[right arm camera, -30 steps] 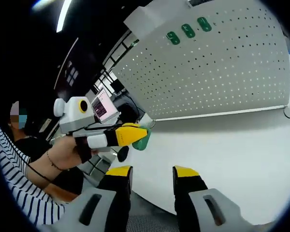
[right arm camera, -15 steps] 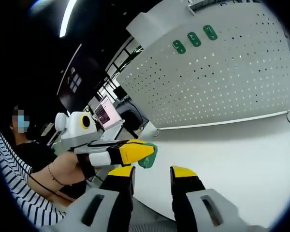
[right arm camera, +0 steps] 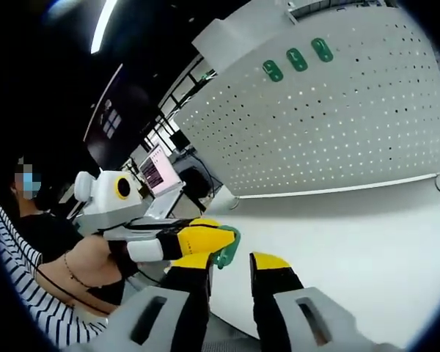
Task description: Insert the hook assembly into the mounting plate slot until the hook locks in place.
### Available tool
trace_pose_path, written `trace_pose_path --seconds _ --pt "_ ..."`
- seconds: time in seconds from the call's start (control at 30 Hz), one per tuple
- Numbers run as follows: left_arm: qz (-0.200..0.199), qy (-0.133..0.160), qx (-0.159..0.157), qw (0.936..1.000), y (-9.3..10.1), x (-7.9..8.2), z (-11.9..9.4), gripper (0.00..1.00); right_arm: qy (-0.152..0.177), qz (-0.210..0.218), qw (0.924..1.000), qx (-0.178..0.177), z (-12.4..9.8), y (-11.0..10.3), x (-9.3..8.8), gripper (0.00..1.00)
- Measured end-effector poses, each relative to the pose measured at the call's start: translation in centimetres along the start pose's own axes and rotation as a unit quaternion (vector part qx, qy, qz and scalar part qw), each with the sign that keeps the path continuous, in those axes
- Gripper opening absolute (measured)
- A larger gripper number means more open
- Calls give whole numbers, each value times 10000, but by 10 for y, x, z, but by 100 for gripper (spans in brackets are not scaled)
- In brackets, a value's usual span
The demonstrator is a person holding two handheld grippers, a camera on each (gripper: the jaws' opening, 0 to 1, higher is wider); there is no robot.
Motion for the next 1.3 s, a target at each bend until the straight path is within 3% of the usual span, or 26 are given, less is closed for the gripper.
trace_pose_path --seconds 1.3 --pt "-596 311 -102 9977 -1 -2 -2 1 62 464 9981 388 4 -4 0 3"
Point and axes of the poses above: the point that each gripper's makers call its tool centre point, and the gripper's own axes: z roughly forward along the fingers, y roughly to its right, x roughly out of its top, the point moved 9 cm from there along -z, roughly backward along the fingers, and after that the axes turned 12 degrees about z, right-handed, at the moved point
